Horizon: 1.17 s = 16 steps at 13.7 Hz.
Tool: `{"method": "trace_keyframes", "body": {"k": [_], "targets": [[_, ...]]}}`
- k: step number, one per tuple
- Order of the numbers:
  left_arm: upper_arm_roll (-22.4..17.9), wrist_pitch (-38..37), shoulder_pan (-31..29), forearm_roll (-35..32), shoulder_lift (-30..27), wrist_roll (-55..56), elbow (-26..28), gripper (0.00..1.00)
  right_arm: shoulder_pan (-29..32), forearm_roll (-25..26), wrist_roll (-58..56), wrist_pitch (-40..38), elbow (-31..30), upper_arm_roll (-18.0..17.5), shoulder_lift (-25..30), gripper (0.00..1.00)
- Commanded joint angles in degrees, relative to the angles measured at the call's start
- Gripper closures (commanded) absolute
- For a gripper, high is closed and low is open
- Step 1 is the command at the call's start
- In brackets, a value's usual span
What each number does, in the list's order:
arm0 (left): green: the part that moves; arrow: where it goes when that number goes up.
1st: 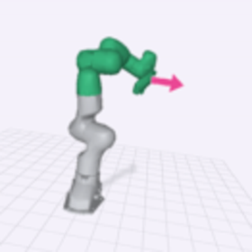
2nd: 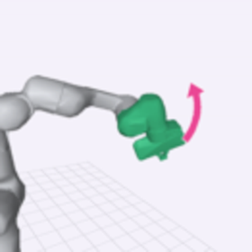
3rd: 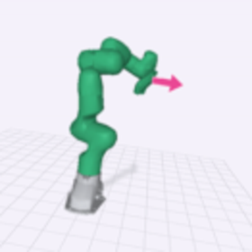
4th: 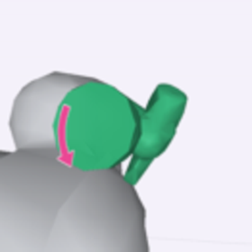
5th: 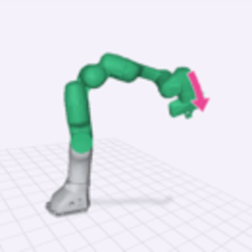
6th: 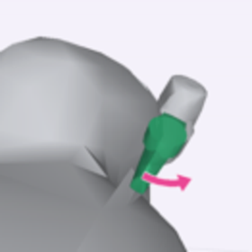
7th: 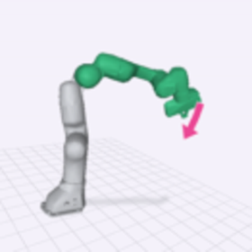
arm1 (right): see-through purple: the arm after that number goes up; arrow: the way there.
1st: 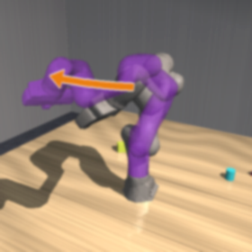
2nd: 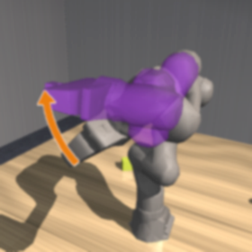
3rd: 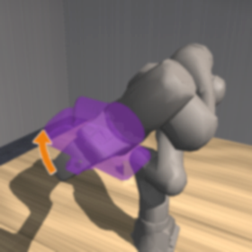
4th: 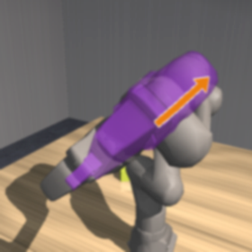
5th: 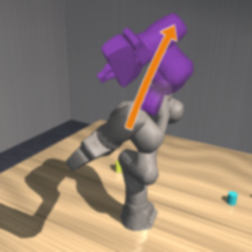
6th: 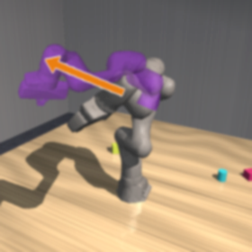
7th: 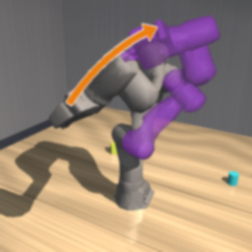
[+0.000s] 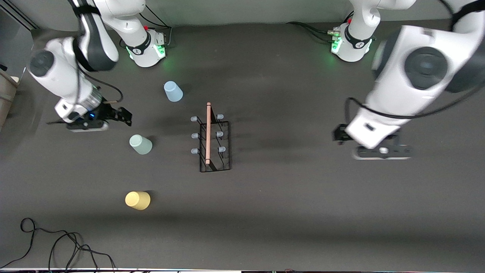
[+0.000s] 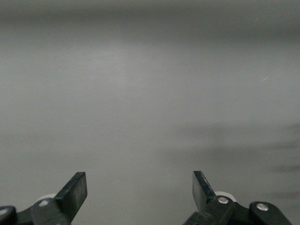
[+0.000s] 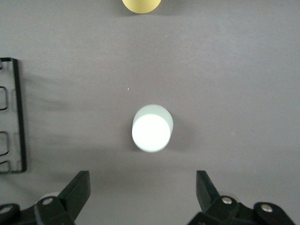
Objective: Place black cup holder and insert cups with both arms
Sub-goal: 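Grasp the pale green cup with the right gripper while the left withdraws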
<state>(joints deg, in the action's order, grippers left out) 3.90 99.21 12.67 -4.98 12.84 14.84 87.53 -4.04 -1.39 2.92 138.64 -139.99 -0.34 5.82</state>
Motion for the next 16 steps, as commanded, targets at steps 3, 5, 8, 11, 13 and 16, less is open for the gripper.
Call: {"method": "trace_keyframes", "body": {"k": [3,5,8,11,13,16], "targets": [[0.58,0.64,-13.0,6.1,-9.22,-18.13,10.38,0.0,-0.45,-0.89,-2.38,14.79,1.13,0.42,-13.44,0.0],[0.58,-0.6,-16.79,6.47,-11.25,-21.86,11.08,0.0,-0.44,-0.8,-3.35,17.53,1.21,0.42,-16.7,0.0],[0.49,-0.42,-17.68,6.56,-11.7,-21.96,11.35,0.0,-0.44,-0.81,-3.53,17.72,1.13,0.42,-18.56,0.0],[0.67,-0.51,-17.25,5.86,-11.61,-21.87,11.35,0.0,-0.44,-0.72,-3.62,17.02,1.21,0.42,-18.56,0.3],[0.76,-0.77,-17.15,5.59,-11.7,-22.05,11.18,0.0,-0.44,-0.45,-3.62,15.18,1.39,0.42,-17.86,0.58],[0.76,-0.78,-17.07,5.5,-12.22,-22.31,11.44,0.0,-0.1,-0.37,-3.44,10.97,2.09,0.51,-13.65,0.7]]}}
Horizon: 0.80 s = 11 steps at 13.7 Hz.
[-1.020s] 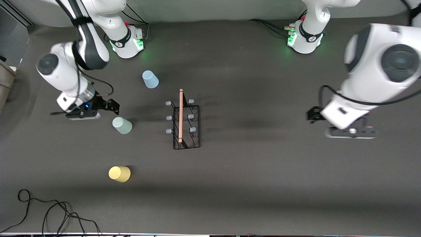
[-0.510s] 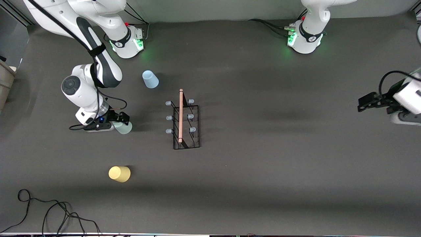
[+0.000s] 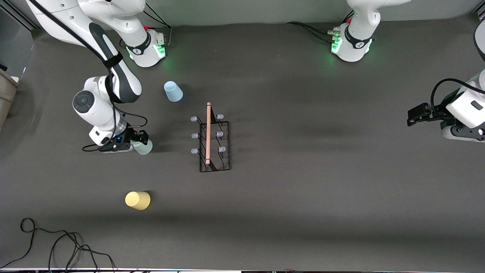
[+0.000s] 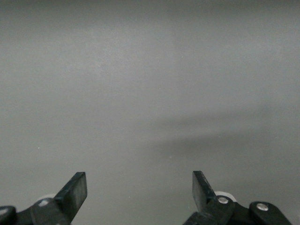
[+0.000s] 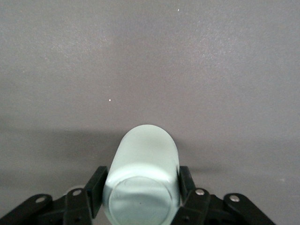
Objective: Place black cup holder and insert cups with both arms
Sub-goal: 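Carry the pale green cup with the right gripper to the rack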
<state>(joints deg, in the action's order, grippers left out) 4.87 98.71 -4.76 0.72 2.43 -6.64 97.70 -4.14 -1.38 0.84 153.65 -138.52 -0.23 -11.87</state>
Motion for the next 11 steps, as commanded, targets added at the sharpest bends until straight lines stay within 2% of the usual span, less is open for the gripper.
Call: {"method": "trace_keyframes", "body": {"k": [1,3,4,7,10,11], "targets": [[-0.29,0.16,0.28,-0.37,-2.07,-0.83,1.27,0.0,0.1,-0.38,-1.1,-7.02,1.66,0.41,5.87,0.75],[-0.21,0.6,0.28,-2.29,-2.34,-0.74,1.18,0.0,0.1,-0.55,0.12,-15.96,5.34,0.41,10.52,0.81],[-0.21,0.95,0.28,-2.57,-2.34,-0.74,1.18,0.0,0.1,-0.55,2.04,-23.41,9.28,0.49,12.9,0.82],[-0.21,1.04,0.28,-2.57,-2.16,-0.74,1.36,0.0,0.1,-0.47,10.29,-48.11,26.93,0.85,14.15,0.87],[-0.21,1.48,0.37,-2.57,-2.25,-0.83,1.62,0.0,-0.95,-1.08,26.61,-57.13,33.91,0.24,14.85,0.89],[-0.21,1.74,0.11,-2.57,-2.25,-0.74,1.62,0.0,-3.91,-1.08,33.37,-58.02,35.15,-0.2,14.86,0.9]]}}
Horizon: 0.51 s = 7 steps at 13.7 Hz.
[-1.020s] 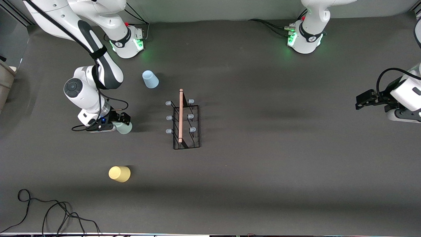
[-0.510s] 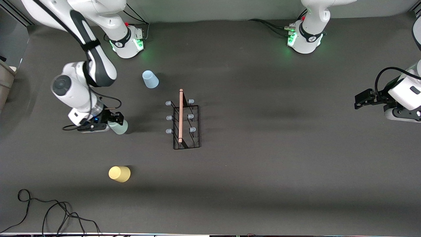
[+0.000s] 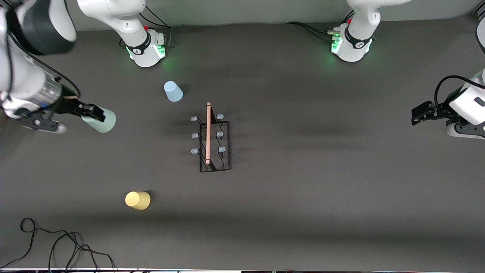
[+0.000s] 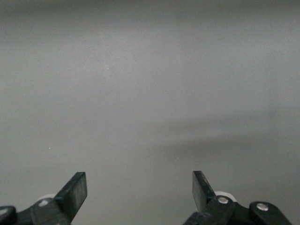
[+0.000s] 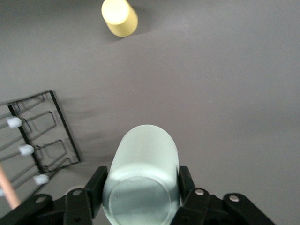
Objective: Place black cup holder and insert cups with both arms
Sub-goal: 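Carry the pale green cup with the right gripper to the rack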
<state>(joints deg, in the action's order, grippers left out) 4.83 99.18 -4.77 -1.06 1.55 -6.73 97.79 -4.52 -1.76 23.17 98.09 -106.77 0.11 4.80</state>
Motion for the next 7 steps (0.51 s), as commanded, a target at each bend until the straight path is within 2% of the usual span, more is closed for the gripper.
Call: {"method": "trace_keyframes", "body": {"k": [1,4,7], "targets": [[-0.17,1.28,-0.15,-0.78,-1.46,-0.74,1.53,0.0,-6.61,-0.71,17.37,-2.82,3.59,-0.55,-1.64,0.91],[-0.35,1.71,-0.15,-0.78,-1.29,-0.74,1.44,0.0,-16.54,-0.62,37.84,-2.03,3.68,-0.55,-2.24,0.92],[-0.35,1.81,-0.24,-0.78,-0.76,-0.74,1.44,0.0,-24.54,-0.71,54.82,2.53,3.33,-0.64,-4.35,0.92]]}}
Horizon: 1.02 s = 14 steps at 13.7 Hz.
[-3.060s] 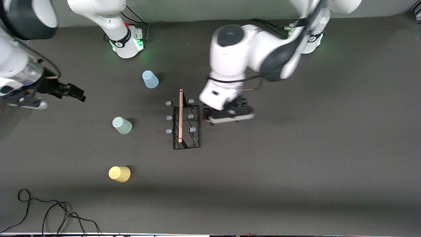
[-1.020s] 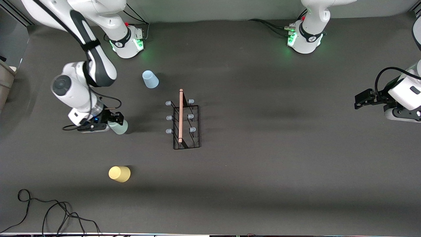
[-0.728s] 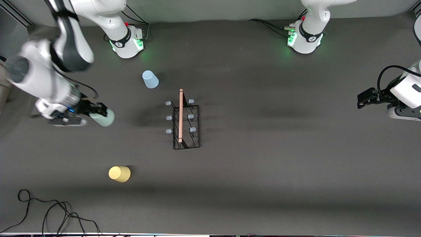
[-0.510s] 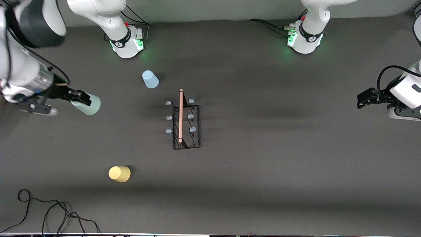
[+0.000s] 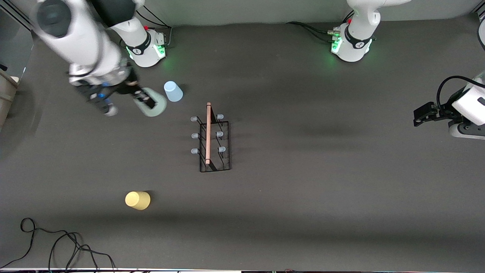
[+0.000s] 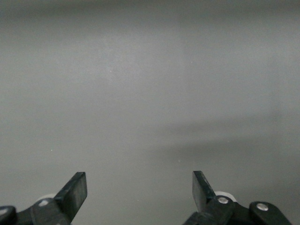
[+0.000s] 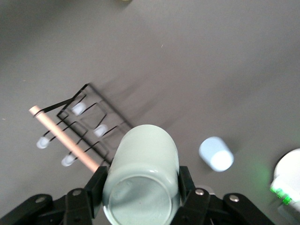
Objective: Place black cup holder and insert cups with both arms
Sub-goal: 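Carry the pale green cup with the right gripper to the rack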
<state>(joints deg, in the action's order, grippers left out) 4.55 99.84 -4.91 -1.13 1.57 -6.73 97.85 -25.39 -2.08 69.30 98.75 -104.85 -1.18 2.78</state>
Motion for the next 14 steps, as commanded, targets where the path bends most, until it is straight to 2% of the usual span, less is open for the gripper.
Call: {"method": "trace_keyframes", "body": {"k": [1,3,7,10,14], "targets": [[-0.06,0.97,-0.1,-0.72,-0.69,-0.74,1.38,0.03,-5.7,-0.38,12.75,3.1,1.32,0.66,-3.29,0.92],[-0.15,0.27,-0.1,-0.72,-0.69,-1.7,1.29,0.02,-7.56,-0.38,15.51,5.21,-1.04,0.74,-3.22,0.93],[-0.24,0.79,-0.97,-0.28,-0.61,-3.02,1.12,0.0,-8.01,-0.38,15.52,12.85,-10.62,0.74,-0.4,0.93],[-0.24,1.23,-1.33,0.34,-0.52,-3.02,1.21,0.0,-8.01,-0.21,15.34,21.36,-16.85,0.74,-0.75,0.93],[-0.24,1.23,-1.33,0.51,-0.34,-3.02,1.21,0.0,-7.92,0.06,15.43,27.36,-19.16,0.83,-3.56,0.93]]}}
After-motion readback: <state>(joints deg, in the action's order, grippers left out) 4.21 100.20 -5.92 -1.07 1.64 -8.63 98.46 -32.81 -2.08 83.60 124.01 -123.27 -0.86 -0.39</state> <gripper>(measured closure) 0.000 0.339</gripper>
